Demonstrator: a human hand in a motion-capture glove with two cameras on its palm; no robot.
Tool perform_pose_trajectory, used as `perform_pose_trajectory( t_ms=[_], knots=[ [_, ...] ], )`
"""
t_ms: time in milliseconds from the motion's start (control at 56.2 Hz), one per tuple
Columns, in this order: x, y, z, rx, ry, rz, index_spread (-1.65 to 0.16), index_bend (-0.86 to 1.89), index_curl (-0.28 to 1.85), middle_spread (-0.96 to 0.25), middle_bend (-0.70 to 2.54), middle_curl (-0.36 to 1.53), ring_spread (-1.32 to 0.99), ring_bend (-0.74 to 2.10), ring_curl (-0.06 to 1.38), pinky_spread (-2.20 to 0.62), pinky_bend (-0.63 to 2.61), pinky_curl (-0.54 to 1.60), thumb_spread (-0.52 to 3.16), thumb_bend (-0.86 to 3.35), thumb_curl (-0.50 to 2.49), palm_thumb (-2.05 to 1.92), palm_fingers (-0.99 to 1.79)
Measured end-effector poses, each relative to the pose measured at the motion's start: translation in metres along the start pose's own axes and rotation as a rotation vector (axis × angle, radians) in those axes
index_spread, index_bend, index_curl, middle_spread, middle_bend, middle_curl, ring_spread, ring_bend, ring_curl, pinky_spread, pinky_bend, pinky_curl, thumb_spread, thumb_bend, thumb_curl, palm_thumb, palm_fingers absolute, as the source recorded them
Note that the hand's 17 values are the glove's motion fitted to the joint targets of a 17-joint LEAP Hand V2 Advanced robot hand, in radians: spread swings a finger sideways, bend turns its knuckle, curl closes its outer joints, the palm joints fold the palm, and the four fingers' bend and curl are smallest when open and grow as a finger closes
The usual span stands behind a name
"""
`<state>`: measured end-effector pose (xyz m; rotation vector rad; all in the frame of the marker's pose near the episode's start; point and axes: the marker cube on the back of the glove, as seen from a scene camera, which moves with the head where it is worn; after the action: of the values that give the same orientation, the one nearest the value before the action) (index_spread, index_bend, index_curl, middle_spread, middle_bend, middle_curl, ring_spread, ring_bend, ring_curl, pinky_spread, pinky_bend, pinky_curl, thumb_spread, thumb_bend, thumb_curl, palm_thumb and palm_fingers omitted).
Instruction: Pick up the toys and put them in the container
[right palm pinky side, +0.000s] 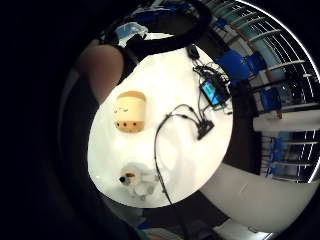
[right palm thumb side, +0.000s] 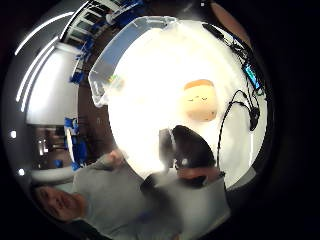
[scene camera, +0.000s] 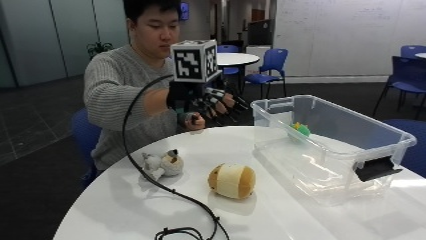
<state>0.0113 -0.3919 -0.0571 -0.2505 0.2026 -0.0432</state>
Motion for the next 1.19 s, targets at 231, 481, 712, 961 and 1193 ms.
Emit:
perform_pose_trajectory(
  t_ms=[231,481,712,961,1193],
  knots=[
    [0.001,-0.06,0.134,-0.22,-0.053,0.149,-0.35,0.11,0.3,-0.19,0.12,0.35,-0.25,0.69,0.27,-0.04,1.15,0.4,1.39,-0.01,0.31,0.17,-0.15],
    [-0.01,-0.056,0.202,-0.386,0.093,0.058,-0.35,0.14,0.28,-0.12,0.1,0.26,-0.09,0.39,0.2,0.0,1.34,0.44,1.36,0.01,0.32,0.22,-0.17],
    [-0.009,-0.059,0.187,-0.198,0.08,0.062,-0.36,0.15,0.26,-0.16,0.29,0.32,-0.19,0.54,0.24,-0.1,1.24,0.38,1.45,0.08,0.39,0.37,0.19],
    [-0.012,-0.074,0.003,0.168,-0.142,0.013,-0.39,0.26,0.33,-0.25,0.47,0.43,-0.43,0.82,0.37,-0.36,1.12,0.34,1.17,0.15,0.61,0.66,0.74],
    [-0.053,-0.104,-0.044,0.183,-0.205,-0.034,-0.41,0.4,0.45,-0.29,0.56,0.53,-0.54,0.83,0.43,-0.39,1.05,0.36,0.86,0.1,0.76,0.67,0.81]
  ],
)
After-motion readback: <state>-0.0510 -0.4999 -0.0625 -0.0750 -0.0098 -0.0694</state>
